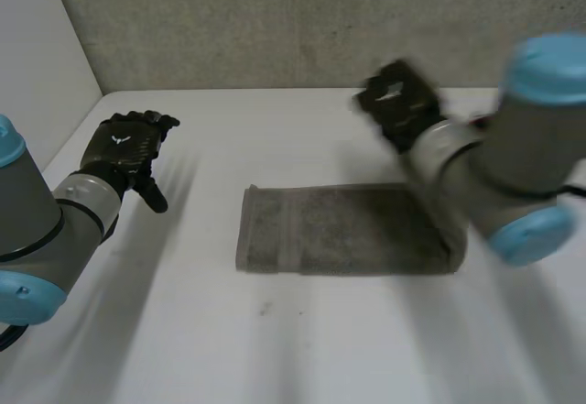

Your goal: Fold the towel.

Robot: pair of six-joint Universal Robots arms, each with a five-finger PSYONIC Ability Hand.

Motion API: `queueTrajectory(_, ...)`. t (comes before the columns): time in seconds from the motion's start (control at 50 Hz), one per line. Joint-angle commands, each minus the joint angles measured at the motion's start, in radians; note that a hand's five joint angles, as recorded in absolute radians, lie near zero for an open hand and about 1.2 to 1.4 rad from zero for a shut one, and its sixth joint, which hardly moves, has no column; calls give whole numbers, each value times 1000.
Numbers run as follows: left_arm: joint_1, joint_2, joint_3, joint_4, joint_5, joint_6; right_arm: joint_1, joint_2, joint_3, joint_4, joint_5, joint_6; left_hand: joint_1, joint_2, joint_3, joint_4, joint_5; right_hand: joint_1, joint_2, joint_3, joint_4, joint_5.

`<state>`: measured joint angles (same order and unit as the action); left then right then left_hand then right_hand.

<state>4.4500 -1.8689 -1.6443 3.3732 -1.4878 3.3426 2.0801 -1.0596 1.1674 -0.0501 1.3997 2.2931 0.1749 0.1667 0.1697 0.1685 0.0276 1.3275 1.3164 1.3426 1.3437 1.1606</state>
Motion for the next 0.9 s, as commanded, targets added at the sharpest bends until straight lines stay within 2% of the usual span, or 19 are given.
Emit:
queueTrajectory(0.02, 0, 2, -2, 0, 0, 0, 256, 150, -35, -7, -2, -10, 0, 9, 6, 7, -27, 69, 80, 54, 53, 61)
queueTrajectory(0.1, 0, 2, -5, 0, 0, 0, 337, 248, -48, -1, -2, -27, 0, 9, 6, 7, -27, 69, 80, 54, 53, 61)
queueTrajectory(0.24, 0, 2, -5, 0, 0, 0, 351, 290, -52, -2, 7, -66, 0, 9, 6, 7, -27, 49, 61, 34, 33, 42)
queueTrajectory(0.26, 0, 2, -5, 0, 1, 0, 347, 276, -54, -2, 15, -58, 0, 9, 6, 7, -27, -393, -381, -408, -409, -400)
queueTrajectory(0.28, 0, 2, -5, 0, 1, 0, 347, 276, -54, -2, 15, -58, 0, 9, 6, 7, -27, -397, -386, -412, -413, -405)
queueTrajectory(0.3, -1, 2, -5, 0, 0, 0, 339, 251, -46, -2, 22, -49, 0, 8, 5, 6, -28, -938, -926, -953, -954, -945)
queueTrajectory(0.32, -1, 2, -5, 0, 0, 0, 339, 215, -32, -5, 28, -31, 0, 9, 6, 7, -27, -1153, -1142, -1168, -1169, -1161)
queueTrajectory(0.44, -1, 2, -5, 8, 0, 0, 281, 96, 40, -8, 28, 92, 0, 8, 5, 6, -28, -1153, -1142, -1168, -1169, -1161)
queueTrajectory(0.48, -1, 2, -6, 14, 0, 0, 189, 12, 127, -7, 25, 196, 0, 8, 5, 6, -28, -1153, -1142, -1168, -1169, -1161)
queueTrajectory(0.54, -4, 2, -8, 14, 0, 0, 109, -37, 214, 4, 28, 290, 0, 9, 6, 7, -27, -1153, -1142, -1168, -1169, -1161)
queueTrajectory(0.6, -6, 2, -8, 14, 0, 0, 64, -51, 264, 7, 27, 316, 0, 9, 6, 7, -27, -1153, -1142, -1168, -1169, -1161)
queueTrajectory(0.64, -11, 2, -8, 14, 0, 0, -33, -62, 366, 4, 18, 333, 0, 8, 5, 6, -28, -1153, -1142, -1168, -1169, -1161)
queueTrajectory(0.72, -14, 2, -8, 14, 0, 0, -113, -66, 449, -16, 2, 313, 0, 9, 6, 7, -27, -1102, -1090, -1117, -1118, -1109)
queueTrajectory(0.76, -15, 2, -8, 14, 0, 0, -170, -57, 507, -48, -31, 283, 0, 9, 6, 7, -27, -894, -883, -909, -911, -902)
queueTrajectory(0.78, -15, 2, -8, 14, 0, 0, -170, -57, 508, -48, -31, 282, 0, 9, 6, 7, -27, -893, -882, -908, -909, -901)
queueTrajectory(0.82, -18, 2, -9, 14, 0, 0, -205, -46, 540, -97, -53, 247, 0, 9, 6, 7, -27, -622, -611, -637, -638, -629)
queueTrajectory(0.84, -18, 2, -9, 14, 0, 0, -206, -46, 540, -97, -53, 247, 0, 9, 6, 7, -27, -620, -609, -635, -636, -628)
queueTrajectory(0.88, -21, 2, -9, 14, 0, 0, -215, -34, 531, -129, -47, 212, 0, 8, 5, 6, -28, -4, 7, -19, -20, -12)
queueTrajectory(0.9, -23, 2, -12, 14, 0, 0, -215, -42, 523, -140, -45, 195, 0, 8, 5, 6, -28, 68, 79, 53, 52, 60)
